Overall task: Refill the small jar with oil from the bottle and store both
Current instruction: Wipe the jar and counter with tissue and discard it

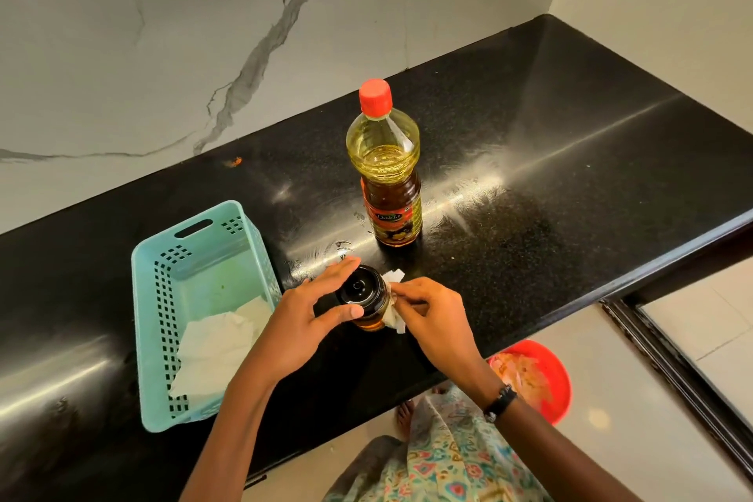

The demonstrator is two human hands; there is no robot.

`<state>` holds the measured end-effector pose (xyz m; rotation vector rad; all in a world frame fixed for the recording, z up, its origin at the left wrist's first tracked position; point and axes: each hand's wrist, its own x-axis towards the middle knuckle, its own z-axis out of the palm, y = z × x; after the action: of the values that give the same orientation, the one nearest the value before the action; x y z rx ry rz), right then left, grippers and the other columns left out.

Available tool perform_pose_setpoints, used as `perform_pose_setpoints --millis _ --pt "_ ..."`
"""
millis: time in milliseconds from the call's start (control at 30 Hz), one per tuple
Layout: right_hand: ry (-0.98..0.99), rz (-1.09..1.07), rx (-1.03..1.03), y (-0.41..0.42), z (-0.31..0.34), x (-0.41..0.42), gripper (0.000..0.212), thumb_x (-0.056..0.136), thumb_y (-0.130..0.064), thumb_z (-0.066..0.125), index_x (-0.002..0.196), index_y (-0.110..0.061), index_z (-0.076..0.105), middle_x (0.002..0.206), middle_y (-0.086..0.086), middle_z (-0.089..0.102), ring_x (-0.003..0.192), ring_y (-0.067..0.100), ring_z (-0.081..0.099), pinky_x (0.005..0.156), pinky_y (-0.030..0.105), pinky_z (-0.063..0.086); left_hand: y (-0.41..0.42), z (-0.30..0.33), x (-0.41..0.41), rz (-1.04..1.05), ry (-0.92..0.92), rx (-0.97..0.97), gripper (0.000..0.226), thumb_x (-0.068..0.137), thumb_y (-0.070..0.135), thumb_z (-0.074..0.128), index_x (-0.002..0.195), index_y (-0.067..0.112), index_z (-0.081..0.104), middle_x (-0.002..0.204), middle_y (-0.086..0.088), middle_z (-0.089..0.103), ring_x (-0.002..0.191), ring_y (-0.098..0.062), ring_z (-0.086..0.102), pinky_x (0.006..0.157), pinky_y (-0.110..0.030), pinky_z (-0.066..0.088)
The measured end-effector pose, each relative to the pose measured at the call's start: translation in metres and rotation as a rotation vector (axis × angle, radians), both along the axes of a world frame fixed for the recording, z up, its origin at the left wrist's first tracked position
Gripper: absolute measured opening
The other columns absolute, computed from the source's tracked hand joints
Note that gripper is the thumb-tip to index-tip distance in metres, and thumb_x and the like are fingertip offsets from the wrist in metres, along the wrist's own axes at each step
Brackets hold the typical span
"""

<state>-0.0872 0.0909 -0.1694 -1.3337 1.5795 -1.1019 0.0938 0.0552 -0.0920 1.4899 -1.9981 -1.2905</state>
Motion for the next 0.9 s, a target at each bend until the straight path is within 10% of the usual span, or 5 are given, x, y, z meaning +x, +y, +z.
perform_pose_setpoints --millis 500,667,900 --pt "0.109 0.001 0.061 0.001 -0.012 0.005 0.024 0.090 -0.009 0.060 0.111 -0.013 0.069 0.097 -0.006 0.062 0.090 0.004 0.060 0.082 0.023 0.052 -0.033 0.001 0.011 -0.261 0.024 0.159 0.061 0.084 0.014 0.067 0.135 0.040 0.043 0.139 0.031 0.035 0.131 0.020 0.020 0.101 0.001 0.017" --pt "-0.030 -0.057 -0.064 0.004 0.010 0.006 0.024 0.089 -0.007 0.061 0.110 -0.014 0.070 0.100 -0.007 0.063 0.093 0.003 0.062 0.077 0.016 0.052 -0.042 0.001 0.012 -0.353 0.014 0.200 0.061 0.085 0.017 0.066 0.136 0.042 0.044 0.146 0.021 0.036 0.139 0.006 0.019 0.114 -0.024 0.015" --pt "0.069 -0.011 -0.042 -0.014 0.006 0.007 0.026 0.090 -0.004 0.058 0.112 -0.012 0.068 0.102 -0.001 0.064 0.091 0.008 0.062 0.078 0.024 0.053 -0.053 0.006 0.010 -0.450 0.009 0.236 0.063 0.087 0.013 0.065 0.133 0.049 0.043 0.145 0.026 0.035 0.138 0.009 0.019 0.113 -0.022 0.015"
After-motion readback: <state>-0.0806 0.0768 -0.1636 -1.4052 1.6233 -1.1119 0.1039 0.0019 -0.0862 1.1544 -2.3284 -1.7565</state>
